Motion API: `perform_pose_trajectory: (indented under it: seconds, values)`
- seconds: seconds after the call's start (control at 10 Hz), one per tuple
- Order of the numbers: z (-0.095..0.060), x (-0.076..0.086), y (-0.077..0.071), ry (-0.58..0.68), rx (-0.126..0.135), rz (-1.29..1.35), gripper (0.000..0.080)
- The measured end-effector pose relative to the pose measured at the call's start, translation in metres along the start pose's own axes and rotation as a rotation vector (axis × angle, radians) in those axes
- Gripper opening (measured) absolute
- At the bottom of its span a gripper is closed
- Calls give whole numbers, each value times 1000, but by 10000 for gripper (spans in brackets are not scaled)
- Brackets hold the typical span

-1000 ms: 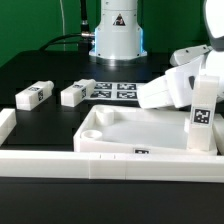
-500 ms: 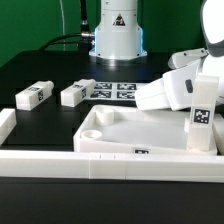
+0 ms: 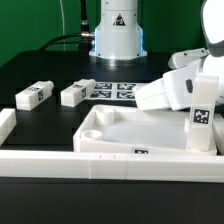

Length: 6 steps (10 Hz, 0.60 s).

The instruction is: Assemble desk

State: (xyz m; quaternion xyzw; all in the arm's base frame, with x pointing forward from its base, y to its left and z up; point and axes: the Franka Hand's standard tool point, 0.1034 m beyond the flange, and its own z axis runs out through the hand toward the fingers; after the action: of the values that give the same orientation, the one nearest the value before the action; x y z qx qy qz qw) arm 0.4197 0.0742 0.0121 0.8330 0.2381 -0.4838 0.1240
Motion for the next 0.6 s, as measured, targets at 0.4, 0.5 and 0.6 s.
perform_pose_trajectory:
  seconds: [0.4,0.5,0.6]
  values:
    - [-17,-23,8,-4,14,-19,288]
    - [-23,-36,12,-10,23,-15,288]
    - [-29,-45,17,-7,30,-35,288]
